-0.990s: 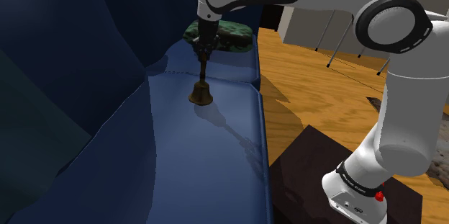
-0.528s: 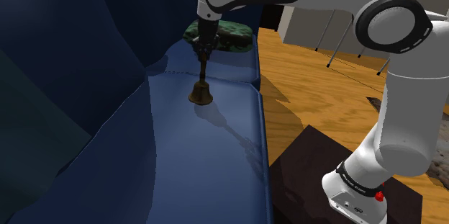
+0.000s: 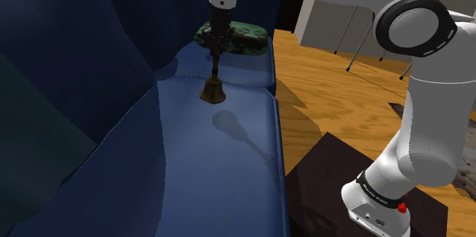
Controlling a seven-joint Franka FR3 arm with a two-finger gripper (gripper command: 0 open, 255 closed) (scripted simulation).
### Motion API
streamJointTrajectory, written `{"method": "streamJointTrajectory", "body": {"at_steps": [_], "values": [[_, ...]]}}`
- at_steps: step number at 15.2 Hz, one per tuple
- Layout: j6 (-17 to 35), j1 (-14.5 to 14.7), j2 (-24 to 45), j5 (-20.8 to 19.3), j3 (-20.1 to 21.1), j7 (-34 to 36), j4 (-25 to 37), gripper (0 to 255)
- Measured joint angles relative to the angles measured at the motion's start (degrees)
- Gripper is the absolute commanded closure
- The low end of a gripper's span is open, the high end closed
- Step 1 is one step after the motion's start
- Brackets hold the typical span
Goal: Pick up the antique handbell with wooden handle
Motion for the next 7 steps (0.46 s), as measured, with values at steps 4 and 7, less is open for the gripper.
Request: {"method": "streamJointTrajectory", "body": {"at_steps": [4, 7], "values": [[-3.2, 0.2, 0.6, -0.1, 0.0, 0.0, 3.8, 255], [-5.8, 0.5, 1.4, -0.3, 0.0, 0.0, 7.2, 255]]}}
